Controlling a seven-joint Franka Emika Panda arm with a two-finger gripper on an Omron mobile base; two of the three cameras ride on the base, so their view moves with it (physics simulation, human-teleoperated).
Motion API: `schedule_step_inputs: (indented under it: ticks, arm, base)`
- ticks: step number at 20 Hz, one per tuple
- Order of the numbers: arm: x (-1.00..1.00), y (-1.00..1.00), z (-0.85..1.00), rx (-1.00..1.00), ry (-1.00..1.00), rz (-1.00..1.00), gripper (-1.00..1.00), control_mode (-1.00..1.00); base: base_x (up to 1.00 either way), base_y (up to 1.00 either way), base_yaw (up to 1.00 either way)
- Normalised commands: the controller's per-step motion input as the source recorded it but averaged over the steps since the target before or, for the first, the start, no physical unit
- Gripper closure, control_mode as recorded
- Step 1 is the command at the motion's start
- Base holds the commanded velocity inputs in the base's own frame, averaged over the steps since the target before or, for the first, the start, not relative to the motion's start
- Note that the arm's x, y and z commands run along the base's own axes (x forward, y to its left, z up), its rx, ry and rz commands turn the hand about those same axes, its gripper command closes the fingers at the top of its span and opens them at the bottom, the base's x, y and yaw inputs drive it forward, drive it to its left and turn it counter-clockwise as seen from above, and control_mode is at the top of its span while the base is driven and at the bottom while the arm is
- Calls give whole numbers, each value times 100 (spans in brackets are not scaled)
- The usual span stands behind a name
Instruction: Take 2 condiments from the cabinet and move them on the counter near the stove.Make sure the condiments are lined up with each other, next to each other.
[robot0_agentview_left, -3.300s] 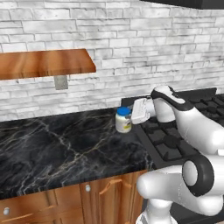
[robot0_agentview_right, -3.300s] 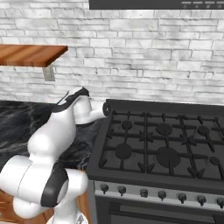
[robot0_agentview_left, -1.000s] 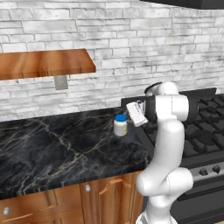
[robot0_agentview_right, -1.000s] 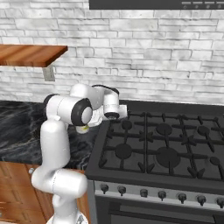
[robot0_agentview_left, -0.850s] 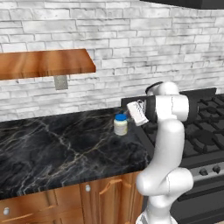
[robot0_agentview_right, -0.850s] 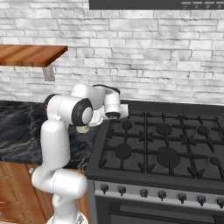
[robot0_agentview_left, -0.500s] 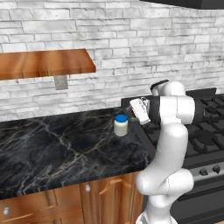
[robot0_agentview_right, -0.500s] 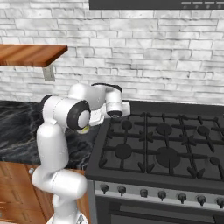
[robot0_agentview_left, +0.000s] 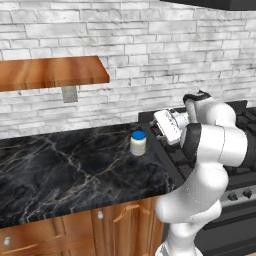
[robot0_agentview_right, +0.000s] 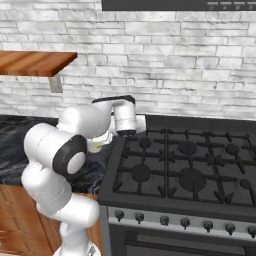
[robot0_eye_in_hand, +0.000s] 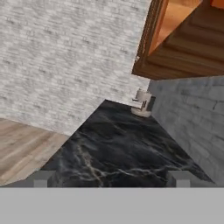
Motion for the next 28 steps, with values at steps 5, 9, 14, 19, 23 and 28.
schedule_step_inputs:
  ticks: [5,9,14,19,23,28]
  arm:
    - [-85,52,45,-3,6,-5,-100,-100]
    - [-63,50,49,-4,21,-14,-100,-100]
    - [-48,45,31,-10,27,-26,-100,-100]
    - [-49,32,2,-21,24,-32,-100,-100]
    - [-53,12,1,-20,21,-34,-100,-100]
    - [-58,0,0,-8,22,-38,-100,-100]
  base:
    - [0,0,0]
    - [0,0,0]
    - [0,0,0]
    - [0,0,0]
    - [0,0,0]
    - [0,0,0]
